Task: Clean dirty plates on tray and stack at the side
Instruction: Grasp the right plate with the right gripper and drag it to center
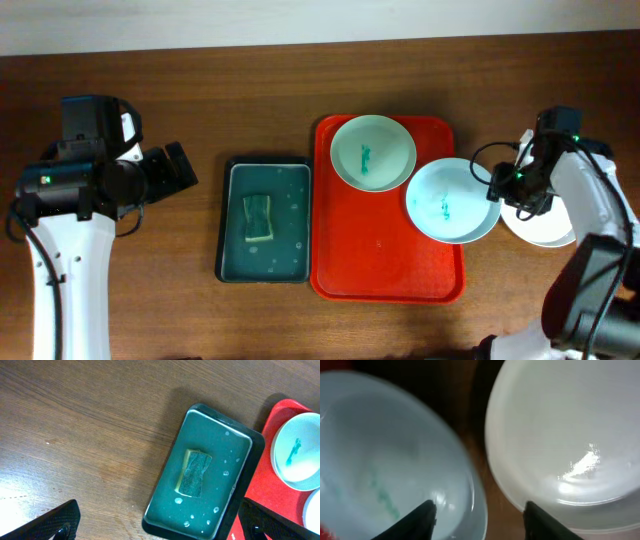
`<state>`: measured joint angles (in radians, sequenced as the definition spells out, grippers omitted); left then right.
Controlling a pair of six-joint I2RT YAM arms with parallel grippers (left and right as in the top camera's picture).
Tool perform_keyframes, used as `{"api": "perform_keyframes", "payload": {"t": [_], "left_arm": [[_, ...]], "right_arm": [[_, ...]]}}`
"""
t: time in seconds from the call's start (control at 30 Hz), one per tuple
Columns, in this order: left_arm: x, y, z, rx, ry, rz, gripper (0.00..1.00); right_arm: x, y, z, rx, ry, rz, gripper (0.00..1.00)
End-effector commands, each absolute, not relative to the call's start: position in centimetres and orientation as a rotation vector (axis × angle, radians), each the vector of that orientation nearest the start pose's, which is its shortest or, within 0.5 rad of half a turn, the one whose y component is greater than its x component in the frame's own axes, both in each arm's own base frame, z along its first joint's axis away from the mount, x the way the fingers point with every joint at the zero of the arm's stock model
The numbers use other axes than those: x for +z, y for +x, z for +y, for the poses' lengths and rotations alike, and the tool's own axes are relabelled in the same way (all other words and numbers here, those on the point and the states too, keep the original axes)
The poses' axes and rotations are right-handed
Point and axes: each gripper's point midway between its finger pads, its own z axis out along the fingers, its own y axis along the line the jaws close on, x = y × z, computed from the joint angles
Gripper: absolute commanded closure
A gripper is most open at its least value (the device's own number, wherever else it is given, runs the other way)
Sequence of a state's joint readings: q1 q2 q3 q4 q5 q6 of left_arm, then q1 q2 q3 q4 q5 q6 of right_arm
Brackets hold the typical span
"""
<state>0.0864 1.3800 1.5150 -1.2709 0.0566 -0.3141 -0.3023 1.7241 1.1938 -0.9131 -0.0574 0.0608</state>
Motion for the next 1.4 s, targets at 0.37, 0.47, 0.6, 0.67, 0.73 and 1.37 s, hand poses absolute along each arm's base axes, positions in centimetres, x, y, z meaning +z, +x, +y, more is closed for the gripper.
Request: {"api": "perform_keyframes", "payload": {"t": [0.37,0.47,0.6,0.67,0.73,1.37], "left_arm": [[24.7,30.9,1.7,-0.155,-0.52,2.645,0.0],[24.7,30.9,1.7,-0.155,-0.52,2.645,0.01],[24.7,30.9,1.7,-0.155,-0.52,2.645,0.01],[24.7,30.9,1.7,-0.155,-0.52,2.645,0.01],[24.7,30.9,1.7,-0.155,-0.52,2.645,0.01],[3.7,29.1,-10.1,-0.189,0.037,3.003,0.46]], "right_arm": [[8.2,28.4,-5.8,0.185,0.598,3.006,0.96],[11.8,27.8,-1.4,0.294,0.417,2.955,0.96],[9.1,24.5,4.9,0.332,0.466,3.082,0.96],[6.0,24.1,7.0,0.346,0.539,3.059,0.96],[3.9,24.2,7.5,0.311,0.565,3.014,0.96],[17.2,28.5,7.6,0.296,0.054,2.729,0.58]]}}
